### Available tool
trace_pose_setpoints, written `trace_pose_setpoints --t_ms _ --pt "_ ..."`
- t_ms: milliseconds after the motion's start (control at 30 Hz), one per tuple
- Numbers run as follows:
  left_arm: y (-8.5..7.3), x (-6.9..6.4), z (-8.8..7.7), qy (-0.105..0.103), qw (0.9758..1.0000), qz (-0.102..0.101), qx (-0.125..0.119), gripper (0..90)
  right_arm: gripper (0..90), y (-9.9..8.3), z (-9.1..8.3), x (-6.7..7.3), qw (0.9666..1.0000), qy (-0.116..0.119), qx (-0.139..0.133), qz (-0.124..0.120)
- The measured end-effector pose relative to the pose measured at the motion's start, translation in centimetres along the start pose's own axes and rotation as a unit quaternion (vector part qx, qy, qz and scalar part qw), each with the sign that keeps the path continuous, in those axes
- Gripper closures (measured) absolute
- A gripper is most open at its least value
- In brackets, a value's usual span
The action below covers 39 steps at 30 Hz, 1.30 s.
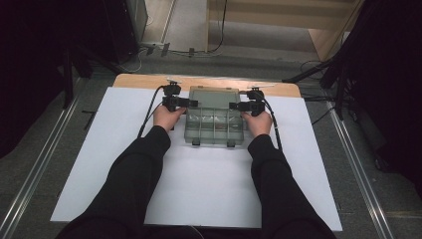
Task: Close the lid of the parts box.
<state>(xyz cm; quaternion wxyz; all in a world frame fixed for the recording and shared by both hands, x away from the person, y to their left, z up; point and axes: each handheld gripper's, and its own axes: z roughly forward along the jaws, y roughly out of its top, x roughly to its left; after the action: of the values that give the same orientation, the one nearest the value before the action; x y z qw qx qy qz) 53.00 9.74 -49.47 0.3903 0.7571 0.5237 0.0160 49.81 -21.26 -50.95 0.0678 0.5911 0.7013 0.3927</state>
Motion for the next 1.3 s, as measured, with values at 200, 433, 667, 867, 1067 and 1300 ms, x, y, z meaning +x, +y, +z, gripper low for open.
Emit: trace_pose_setpoints --t_ms 200,433,667,867,1067,1300 --pt "-0.1 0.4 0.4 -0.014 0.9998 -0.016 0.0 45.4 38.6 0.0 0.2 -0.3 0.9998 0.01 0.003 0.018" --pt "-0.1 0.4 0.5 -0.014 0.9998 -0.017 -0.003 45.4 39.9 -0.1 0.2 -0.6 0.9993 0.021 0.006 0.029" --pt "-0.2 0.5 0.6 -0.021 0.9995 -0.022 -0.007 45.4 44.8 -0.2 -0.2 -1.3 0.996 0.058 0.021 0.064" --pt "-0.2 0.4 0.7 -0.023 0.9994 -0.022 -0.01 45.4 44.1 -0.1 0.0 -1.0 0.9977 0.047 0.014 0.047" --pt "-0.2 0.5 0.6 -0.03 0.9992 -0.02 -0.014 47.0 45.0 0.0 0.1 -0.9 0.998 0.046 0.015 0.04" --pt "0.0 0.4 0.2 -0.035 0.9991 -0.011 -0.021 52.7 48.7 0.3 -0.2 -0.5 0.9992 0.036 0.012 0.014"
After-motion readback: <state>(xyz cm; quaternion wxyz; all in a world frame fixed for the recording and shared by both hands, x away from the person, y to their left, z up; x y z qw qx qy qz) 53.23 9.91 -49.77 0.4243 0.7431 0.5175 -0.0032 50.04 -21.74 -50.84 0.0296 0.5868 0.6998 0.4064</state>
